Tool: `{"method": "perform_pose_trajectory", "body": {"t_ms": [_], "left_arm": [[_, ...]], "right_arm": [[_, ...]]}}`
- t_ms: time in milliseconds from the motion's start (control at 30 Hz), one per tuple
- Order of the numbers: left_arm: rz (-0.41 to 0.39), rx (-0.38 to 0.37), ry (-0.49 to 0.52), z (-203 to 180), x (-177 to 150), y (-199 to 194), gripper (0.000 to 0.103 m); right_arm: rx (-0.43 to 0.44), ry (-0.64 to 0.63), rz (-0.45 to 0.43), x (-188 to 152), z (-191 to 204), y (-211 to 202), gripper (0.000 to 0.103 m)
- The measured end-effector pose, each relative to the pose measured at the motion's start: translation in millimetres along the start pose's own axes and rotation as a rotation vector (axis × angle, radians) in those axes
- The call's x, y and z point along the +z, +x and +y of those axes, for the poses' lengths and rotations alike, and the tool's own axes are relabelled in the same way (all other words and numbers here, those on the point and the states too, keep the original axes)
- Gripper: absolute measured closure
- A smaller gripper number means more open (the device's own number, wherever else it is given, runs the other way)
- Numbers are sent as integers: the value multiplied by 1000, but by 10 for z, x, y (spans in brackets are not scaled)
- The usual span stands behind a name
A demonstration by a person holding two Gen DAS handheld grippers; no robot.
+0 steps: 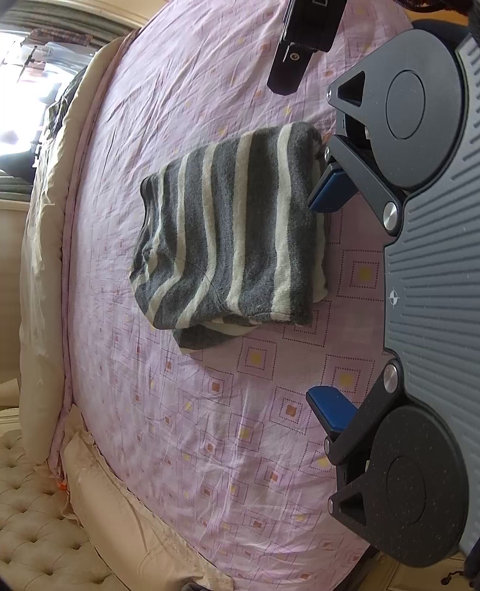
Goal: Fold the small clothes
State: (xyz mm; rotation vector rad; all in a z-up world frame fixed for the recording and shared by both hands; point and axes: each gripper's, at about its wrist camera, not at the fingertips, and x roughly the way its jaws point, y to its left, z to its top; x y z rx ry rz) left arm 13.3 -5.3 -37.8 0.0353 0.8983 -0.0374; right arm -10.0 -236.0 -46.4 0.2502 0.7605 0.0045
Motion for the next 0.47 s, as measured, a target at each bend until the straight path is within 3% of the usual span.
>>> {"method": "perform_pose_trajectory", "body": {"t_ms": [467], "left_arm": [[-4, -11, -1, 17, 0, 3, 2]], "right_arm": [[-6, 1, 5, -3, 26, 17, 0]]}}
